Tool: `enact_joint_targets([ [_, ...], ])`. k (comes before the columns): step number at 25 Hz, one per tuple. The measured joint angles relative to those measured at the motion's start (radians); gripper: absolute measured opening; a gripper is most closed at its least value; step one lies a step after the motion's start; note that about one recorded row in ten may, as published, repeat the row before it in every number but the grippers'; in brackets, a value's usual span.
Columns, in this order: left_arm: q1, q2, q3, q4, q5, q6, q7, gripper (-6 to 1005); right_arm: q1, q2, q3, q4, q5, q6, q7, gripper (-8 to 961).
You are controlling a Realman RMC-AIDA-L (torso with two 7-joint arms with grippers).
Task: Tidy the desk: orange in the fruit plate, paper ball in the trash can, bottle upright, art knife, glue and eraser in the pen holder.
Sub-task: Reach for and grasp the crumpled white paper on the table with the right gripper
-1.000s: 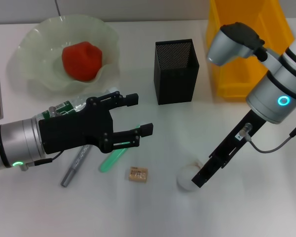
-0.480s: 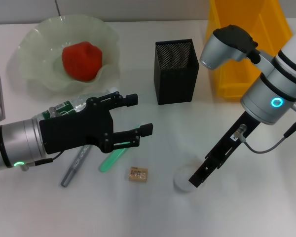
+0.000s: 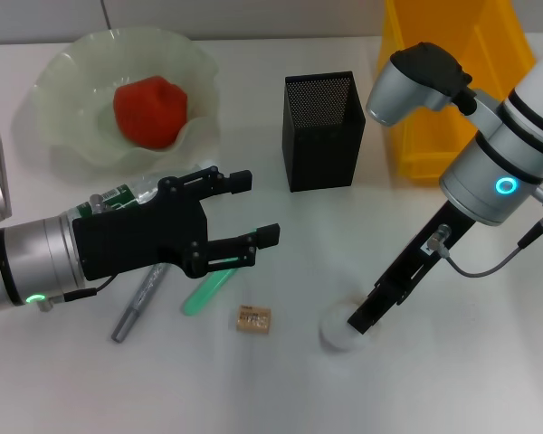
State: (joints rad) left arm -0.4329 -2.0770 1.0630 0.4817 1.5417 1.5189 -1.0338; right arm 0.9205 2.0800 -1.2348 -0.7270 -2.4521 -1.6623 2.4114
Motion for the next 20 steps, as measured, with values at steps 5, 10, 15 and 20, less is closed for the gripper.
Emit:
enact_joint_targets([
  [5,-0.001,0.000,0.000,0.000,-0.001,-0.001,0.000,801,0.000,0.000,0.000,0.000,-0.001,0.000,-0.002,439],
  [10,-0.002,0.000,0.000,0.000,-0.004,-0.002,0.000,801,-0.006,0.000,0.000,-0.007,-0.002,0.000,-0.003,335],
  [15,-0.001,0.000,0.000,0.000,-0.005,-0.002,0.000,801,-0.013,0.000,0.000,-0.027,-0.001,0.000,-0.003,301],
  [20,-0.001,0.000,0.000,0.000,-0.006,-0.002,0.000,800,-0.020,0.000,0.000,-0.042,-0.002,-0.001,-0.004,153],
])
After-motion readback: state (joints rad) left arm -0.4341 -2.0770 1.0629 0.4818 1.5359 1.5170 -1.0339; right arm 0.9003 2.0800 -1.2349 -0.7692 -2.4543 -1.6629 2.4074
